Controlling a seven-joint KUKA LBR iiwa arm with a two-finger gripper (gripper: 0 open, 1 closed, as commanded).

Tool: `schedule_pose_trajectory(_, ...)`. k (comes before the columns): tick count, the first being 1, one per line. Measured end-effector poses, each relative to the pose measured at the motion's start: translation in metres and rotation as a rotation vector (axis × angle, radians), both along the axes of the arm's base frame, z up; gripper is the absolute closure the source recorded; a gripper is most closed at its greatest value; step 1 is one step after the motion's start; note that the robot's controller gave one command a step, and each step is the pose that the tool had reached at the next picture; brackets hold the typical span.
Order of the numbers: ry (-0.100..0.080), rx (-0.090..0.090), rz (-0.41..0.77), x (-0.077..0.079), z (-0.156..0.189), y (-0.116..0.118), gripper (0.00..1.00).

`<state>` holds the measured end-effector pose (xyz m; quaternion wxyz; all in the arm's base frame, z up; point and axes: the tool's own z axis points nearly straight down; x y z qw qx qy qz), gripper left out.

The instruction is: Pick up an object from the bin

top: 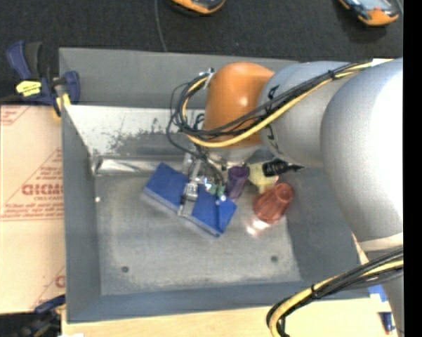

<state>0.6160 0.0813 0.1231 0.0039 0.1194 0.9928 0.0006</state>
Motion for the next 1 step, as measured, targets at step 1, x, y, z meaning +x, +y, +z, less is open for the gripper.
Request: schedule_pose_trajectory(1,-0.006,0.007,-0.212,0.0133,-0.0448,-0.0010,0.00)
